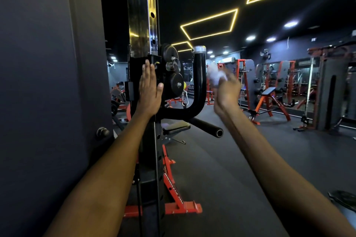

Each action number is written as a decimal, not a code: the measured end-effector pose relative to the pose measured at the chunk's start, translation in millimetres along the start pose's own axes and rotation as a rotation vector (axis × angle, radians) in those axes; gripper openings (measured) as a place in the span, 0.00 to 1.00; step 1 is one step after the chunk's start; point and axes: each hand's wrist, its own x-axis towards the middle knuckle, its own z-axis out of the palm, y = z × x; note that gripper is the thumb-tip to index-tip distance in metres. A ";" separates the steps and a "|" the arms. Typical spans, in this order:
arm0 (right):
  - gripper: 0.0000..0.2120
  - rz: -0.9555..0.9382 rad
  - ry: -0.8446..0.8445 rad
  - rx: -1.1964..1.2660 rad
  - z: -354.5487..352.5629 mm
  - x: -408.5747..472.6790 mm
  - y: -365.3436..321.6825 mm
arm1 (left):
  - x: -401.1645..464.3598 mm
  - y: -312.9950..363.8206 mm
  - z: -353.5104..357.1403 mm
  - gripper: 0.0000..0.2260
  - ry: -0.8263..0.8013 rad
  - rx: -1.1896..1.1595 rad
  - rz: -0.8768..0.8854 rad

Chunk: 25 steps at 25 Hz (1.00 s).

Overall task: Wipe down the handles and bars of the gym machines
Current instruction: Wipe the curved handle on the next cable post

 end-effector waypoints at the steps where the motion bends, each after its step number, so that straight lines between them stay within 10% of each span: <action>1: 0.16 -0.190 -0.035 -0.164 10.0 7.0 -17.2 | 0.3 0.1 0.3 0.30 0.002 0.000 -0.004; 9: 0.28 -0.912 -0.421 -0.829 -43.0 -23.0 73.8 | -0.6 1.8 0.4 0.32 0.009 -0.009 0.000; 15: 0.31 -0.966 -0.300 -0.886 10.7 22.9 3.1 | -2.7 2.1 2.3 0.29 0.036 -0.003 -0.010; 22: 0.38 -1.025 -0.414 -0.833 -70.1 -21.7 97.1 | -6.5 3.2 3.4 0.27 0.035 0.015 -0.016; 25: 0.29 -0.715 -0.129 -0.521 -40.3 0.7 49.8 | -12.0 2.6 5.4 0.27 0.033 0.019 -0.028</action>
